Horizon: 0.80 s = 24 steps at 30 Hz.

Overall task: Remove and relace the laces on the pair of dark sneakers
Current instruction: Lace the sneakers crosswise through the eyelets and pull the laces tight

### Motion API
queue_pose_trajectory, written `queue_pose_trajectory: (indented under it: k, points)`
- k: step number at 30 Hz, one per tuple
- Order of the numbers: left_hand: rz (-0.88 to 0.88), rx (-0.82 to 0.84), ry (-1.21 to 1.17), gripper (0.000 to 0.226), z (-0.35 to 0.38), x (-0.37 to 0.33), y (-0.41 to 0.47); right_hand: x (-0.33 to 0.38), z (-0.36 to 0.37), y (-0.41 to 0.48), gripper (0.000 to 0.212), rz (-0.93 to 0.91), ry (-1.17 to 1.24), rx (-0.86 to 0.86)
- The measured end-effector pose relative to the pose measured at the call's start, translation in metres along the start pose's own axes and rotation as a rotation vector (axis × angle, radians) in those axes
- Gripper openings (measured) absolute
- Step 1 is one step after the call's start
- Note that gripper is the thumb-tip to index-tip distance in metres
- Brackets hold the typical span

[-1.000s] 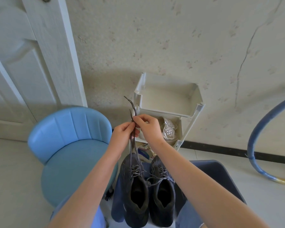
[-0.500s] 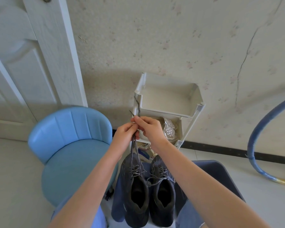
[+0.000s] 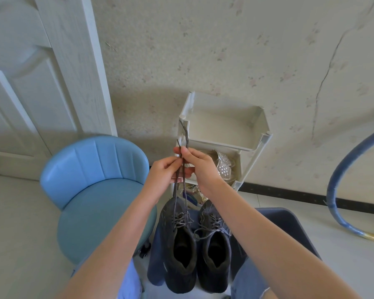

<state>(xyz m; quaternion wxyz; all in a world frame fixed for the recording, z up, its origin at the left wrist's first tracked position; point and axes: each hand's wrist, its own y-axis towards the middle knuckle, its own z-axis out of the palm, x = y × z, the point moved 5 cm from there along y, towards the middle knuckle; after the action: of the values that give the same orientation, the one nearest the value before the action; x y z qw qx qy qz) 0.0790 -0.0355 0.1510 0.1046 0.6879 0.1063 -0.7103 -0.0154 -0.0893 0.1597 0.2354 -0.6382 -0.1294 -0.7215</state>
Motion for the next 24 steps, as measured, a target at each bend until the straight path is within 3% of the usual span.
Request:
queue_pose_trajectory:
  k: [4,7,10,13,17,24]
  points:
    - [-0.041,-0.102,0.048,0.021,-0.011,0.013,0.003,0.000,-0.010,0.004,0.028,-0.029,0.015,-0.053]
    - [-0.140,-0.216,0.429,0.022,-0.032,0.040,0.001,-0.015,-0.023,0.005,0.022,0.097,0.112,-0.079]
    - [-0.392,-0.077,0.691,0.017,-0.037,0.080,-0.014,-0.056,-0.038,-0.004,0.022,0.322,-0.143,-0.055]
    - [-0.514,-0.045,0.740,0.025,-0.036,0.115,-0.029,-0.097,-0.048,-0.012,0.022,0.462,-0.470,0.046]
    - [-0.543,-0.081,0.839,0.058,-0.037,0.148,-0.037,-0.127,-0.060,-0.014,0.016,0.525,-0.640,0.071]
    - [-0.554,0.082,0.790,0.029,-0.032,0.182,-0.021,-0.155,-0.074,0.006,0.013,0.450,-0.754,0.075]
